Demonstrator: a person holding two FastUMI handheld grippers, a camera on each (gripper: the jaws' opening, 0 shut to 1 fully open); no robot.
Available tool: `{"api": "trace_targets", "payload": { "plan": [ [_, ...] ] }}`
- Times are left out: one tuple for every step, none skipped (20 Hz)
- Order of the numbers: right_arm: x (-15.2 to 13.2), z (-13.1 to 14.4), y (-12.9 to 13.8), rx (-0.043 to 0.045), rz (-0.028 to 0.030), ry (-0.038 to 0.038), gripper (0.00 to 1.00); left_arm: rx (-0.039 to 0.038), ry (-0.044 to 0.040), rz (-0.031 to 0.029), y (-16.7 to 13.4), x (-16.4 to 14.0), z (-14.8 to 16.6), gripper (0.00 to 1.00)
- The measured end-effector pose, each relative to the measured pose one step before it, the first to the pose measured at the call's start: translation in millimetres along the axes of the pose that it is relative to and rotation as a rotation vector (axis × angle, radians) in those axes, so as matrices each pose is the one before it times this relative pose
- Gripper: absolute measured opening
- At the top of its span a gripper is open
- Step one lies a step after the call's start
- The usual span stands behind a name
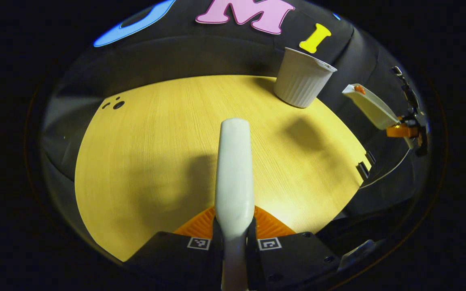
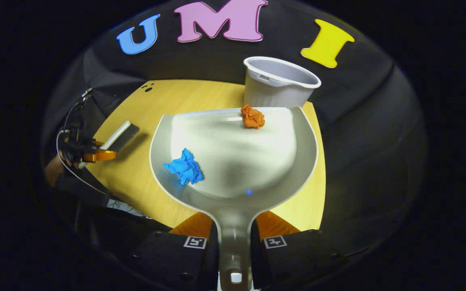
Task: Pick up the small broom and dustpan from the desktop, sweep the trash into the dustpan with the broom, and then empty the trash into the garbage bin.
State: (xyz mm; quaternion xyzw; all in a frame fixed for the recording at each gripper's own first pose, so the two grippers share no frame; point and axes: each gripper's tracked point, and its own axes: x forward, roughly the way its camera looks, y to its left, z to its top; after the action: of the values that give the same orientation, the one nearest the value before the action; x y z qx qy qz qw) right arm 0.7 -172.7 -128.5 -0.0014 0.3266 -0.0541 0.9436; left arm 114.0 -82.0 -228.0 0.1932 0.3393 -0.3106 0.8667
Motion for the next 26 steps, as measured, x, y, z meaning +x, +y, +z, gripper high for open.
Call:
{"api": "trace_targets", "payload": {
  "plan": [
    [-11.72,11.10,-11.97,0.01440,0.00112,-0.00343,0.36,-0.00591,0.00259,-0.00038,0.40,-3.35,-4.74,0.28],
    [-8.88,12.28,-10.74,0.00422,-0.00566,-0.00954,0.36,-0.00375,0.00415,0.00823,1.56,-4.36,-6.28,0.28],
    [-12.24,11.21,-13.83,-0.00364,-0.01155,-0.00886,0.40,-0.00478,0.00311,0.01248,4.15,-3.15,-3.99,0.28],
    [-5.99,12.30,-12.29,-0.01845,-0.01189,0.00008,0.36,-0.00591,-0.00085,0.00993,2.42,-3.12,-3.32,0.28],
    [-4.57,10.73,-11.19,-0.01355,-0.01671,-0.00737,0.36,-0.00652,-0.00381,0.00334,1.73,-5.02,-2.18,0.28],
    [-1.00,12.59,-10.35,0.00107,-0.01038,-0.00820,0.36,-0.00645,-0.00470,0.00269,3.13,-3.65,-3.07,0.28],
    [0.18,11.83,-7.66,0.01854,-0.00580,-0.00881,0.40,-0.00827,-0.00183,0.00581,3.45,-4.34,-2.00,0.28],
    [1.46,12.63,-6.14,0.02663,-0.00257,-0.01074,0.40,-0.00859,0.00186,0.00460,1.77,-3.82,-2.55,0.28],
    [3.62,13.66,-5.59,0.02492,-0.00576,-0.01456,0.36,-0.00737,-0.00008,0.00456,3.12,-3.84,-1.55,0.28],
    [5.37,13.78,-6.61,0.01813,-0.01114,-0.01350,0.36,-0.00504,-0.00351,0.00635,3.48,-2.90,-0.92,0.28],
    [5.02,9.91,-8.24,0.00967,-0.01711,-0.00971,0.40,-0.00656,-0.00484,0.00601,3.25,-3.62,-0.31,0.28],
    [8.07,11.51,-6.95,0.00115,-0.02299,-0.00853,0.36,-0.00984,-0.00466,0.00362,3.60,-1.98,0.53,0.28],
    [10.73,8.18,-7.18,-0.00423,-0.02560,-0.00446,0.36,-0.01458,-0.00238,0.00353,3.56,-2.63,0.37,0.28],
    [12.33,8.32,-6.08,-0.00461,-0.02742,-0.00077,0.36,-0.01729,-0.00340,0.00198,2.94,-1.37,0.86,0.29],
    [11.92,5.94,-5.44,0.00076,-0.02655,-0.00236,0.36,-0.01732,-0.00526,0.00054,2.49,-1.10,1.62,0.29],
    [12.04,7.87,-3.55,0.00690,-0.02046,-0.00309,0.36,-0.01494,-0.00438,0.00163,0.37,-0.63,-0.18,0.28],
    [8.86,6.68,-1.53,0.01337,-0.01230,-0.00438,0.36,-0.00613,-0.00488,0.00291,2.10,-1.31,2.12,0.27],
    [9.37,7.11,1.57,0.00942,-0.00129,-0.01097,0.32,-0.00160,-0.00395,0.00394,2.45,-0.77,1.55,0.28],
    [9.28,6.81,1.76,-0.00081,-0.00435,-0.02113,0.32,-0.00087,-0.00499,0.00457,2.39,-1.05,4.04,0.28],
    [8.95,5.80,-1.89,-0.01280,-0.02087,-0.01377,0.36,-0.00027,-0.00667,0.00712,3.85,0.52,5.60,0.28],
    [8.27,2.81,-4.53,-0.01464,-0.03093,-0.00842,0.36,-0.00122,-0.00516,0.00788,5.20,0.11,5.75,0.28],
    [9.38,2.88,-1.42,-0.00986,-0.02659,-0.00827,0.36,-0.00098,-0.00554,0.00618,4.91,-0.81,4.51,0.28],
    [6.95,0.19,-1.43,-0.00809,-0.02737,-0.00889,0.36,-0.00341,-0.00575,0.00375,2.31,-0.72,4.77,0.28],
    [7.73,0.27,-2.52,-0.01230,-0.03138,-0.00181,0.36,-0.00432,-0.00734,0.00247,0.43,0.37,3.80,0.28],
    [9.67,-2.02,-2.73,-0.02087,-0.04267,0.00452,0.41,-0.01047,-0.00899,-0.00279,-0.51,0.28,4.76,0.28],
    [6.91,-1.05,-4.56,-0.02783,-0.05098,0.00240,0.31,-0.01828,-0.00661,-0.00628,-3.43,0.04,2.93,0.28]
  ]
}}
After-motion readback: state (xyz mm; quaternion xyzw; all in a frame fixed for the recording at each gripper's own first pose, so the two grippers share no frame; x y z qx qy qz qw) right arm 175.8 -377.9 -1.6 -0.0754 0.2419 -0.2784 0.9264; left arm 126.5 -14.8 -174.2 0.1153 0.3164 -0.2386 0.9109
